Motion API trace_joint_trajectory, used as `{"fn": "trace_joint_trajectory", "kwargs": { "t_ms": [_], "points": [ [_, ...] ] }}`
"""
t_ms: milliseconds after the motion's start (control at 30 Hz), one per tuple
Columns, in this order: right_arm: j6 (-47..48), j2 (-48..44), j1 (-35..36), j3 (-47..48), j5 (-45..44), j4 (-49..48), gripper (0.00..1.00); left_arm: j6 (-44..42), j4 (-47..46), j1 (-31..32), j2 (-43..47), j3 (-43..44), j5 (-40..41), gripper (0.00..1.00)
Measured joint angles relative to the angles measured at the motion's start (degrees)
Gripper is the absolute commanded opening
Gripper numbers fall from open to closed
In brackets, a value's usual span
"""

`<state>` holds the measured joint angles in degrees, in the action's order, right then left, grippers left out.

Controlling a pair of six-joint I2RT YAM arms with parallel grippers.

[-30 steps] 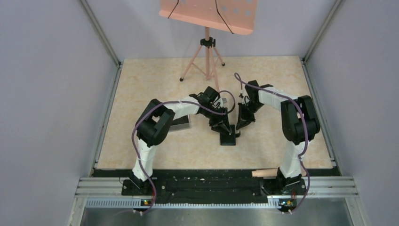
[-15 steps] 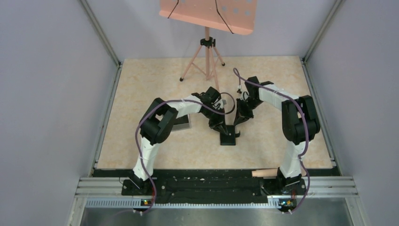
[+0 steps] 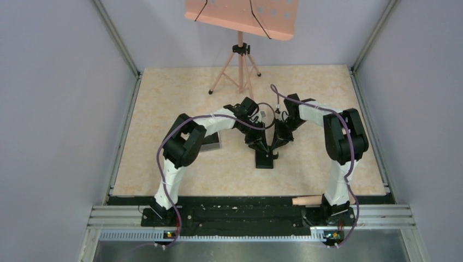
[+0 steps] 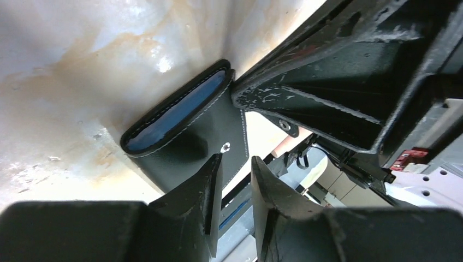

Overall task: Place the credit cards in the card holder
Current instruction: Close the card holder at the center of the board.

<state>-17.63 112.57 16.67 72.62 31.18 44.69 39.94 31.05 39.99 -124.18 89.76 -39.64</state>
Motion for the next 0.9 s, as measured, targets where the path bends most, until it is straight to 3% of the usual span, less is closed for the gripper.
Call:
{"fn": "trace_joint_trajectory", "kwargs": {
  "t_ms": [100, 233, 300, 367, 400, 700, 800, 900],
  "points": [
    [-0.1, 0.0, 0.0, 0.0, 0.0, -0.1, 0.0, 0.4, -0.7, 0.3, 0.2, 0.2, 0.3, 0.36],
    [-0.1, 0.0, 0.0, 0.0, 0.2, -0.1, 0.0, -0.7, 0.0, 0.8, 2.5, 0.1, 6.0, 0.51],
    [-0.1, 0.0, 0.0, 0.0, 0.2, -0.1, 0.0, -2.0, 1.1, 1.0, 5.6, -0.3, 10.9, 0.65],
    [-0.1, 0.0, 0.0, 0.0, 0.3, -0.1, 0.0, -3.8, 2.7, 1.1, 9.6, -0.6, 17.0, 0.93],
    [-0.1, 0.0, 0.0, 0.1, 0.3, -0.1, 0.0, -4.8, 3.3, 1.1, 12.1, -1.0, 20.5, 0.98],
    [0.0, -2.4, 0.0, 0.6, 0.1, -1.7, 0.0, -10.6, -0.5, 0.9, 36.9, -12.8, 51.0, 0.99],
    [0.0, -4.0, 0.0, 0.6, -0.1, -2.3, 0.0, -10.3, -2.2, 0.5, 40.3, -16.3, 57.4, 0.96],
    [0.0, -5.0, 0.0, 0.7, -0.1, -2.5, 0.0, -9.9, -3.7, -0.8, 40.5, -18.8, 58.3, 0.94]
  ]
}}
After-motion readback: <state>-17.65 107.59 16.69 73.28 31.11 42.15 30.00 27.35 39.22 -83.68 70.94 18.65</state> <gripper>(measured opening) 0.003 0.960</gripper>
